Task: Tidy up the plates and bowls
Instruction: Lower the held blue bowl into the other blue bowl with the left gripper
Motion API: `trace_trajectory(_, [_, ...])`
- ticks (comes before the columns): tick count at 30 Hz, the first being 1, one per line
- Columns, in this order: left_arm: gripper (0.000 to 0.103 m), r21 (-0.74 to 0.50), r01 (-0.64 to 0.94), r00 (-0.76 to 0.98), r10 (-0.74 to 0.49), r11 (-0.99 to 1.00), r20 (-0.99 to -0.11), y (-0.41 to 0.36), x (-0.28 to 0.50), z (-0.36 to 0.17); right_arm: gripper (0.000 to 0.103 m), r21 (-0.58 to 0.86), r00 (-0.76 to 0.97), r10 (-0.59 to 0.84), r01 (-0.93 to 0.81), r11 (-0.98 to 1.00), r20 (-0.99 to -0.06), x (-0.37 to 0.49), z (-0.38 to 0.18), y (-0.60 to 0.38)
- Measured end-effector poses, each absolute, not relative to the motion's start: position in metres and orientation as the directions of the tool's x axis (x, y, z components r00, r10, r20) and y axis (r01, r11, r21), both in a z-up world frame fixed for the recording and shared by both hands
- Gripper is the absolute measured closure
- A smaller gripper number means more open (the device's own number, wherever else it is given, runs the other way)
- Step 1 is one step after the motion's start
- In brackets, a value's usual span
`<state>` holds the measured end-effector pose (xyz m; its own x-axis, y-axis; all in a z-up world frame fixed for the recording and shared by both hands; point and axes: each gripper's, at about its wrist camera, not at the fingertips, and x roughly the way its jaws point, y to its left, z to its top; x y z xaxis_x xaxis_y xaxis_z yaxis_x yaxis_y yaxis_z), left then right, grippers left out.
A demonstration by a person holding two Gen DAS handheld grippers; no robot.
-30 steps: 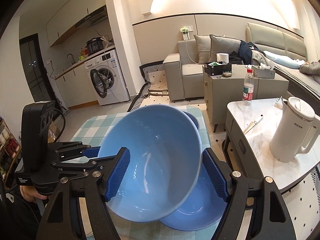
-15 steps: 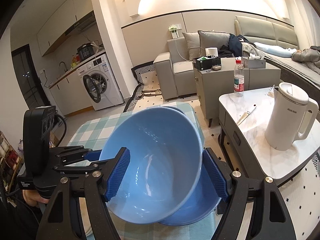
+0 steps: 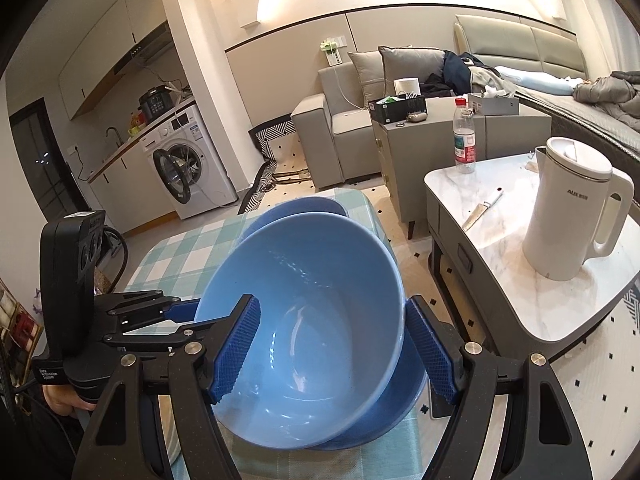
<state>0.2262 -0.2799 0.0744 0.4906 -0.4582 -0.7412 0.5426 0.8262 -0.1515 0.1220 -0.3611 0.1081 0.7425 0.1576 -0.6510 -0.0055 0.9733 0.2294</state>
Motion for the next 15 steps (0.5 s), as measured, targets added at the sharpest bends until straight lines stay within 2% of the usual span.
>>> trace_trajectory(15, [0.072,-0.105,0.546,0.485,-0.415,0.831,-0.77,-0.293,0.228,0.061,0.026,0.216,0.711,0.133,0.027,0.976,-0.691,0.134,0.086,-0.366])
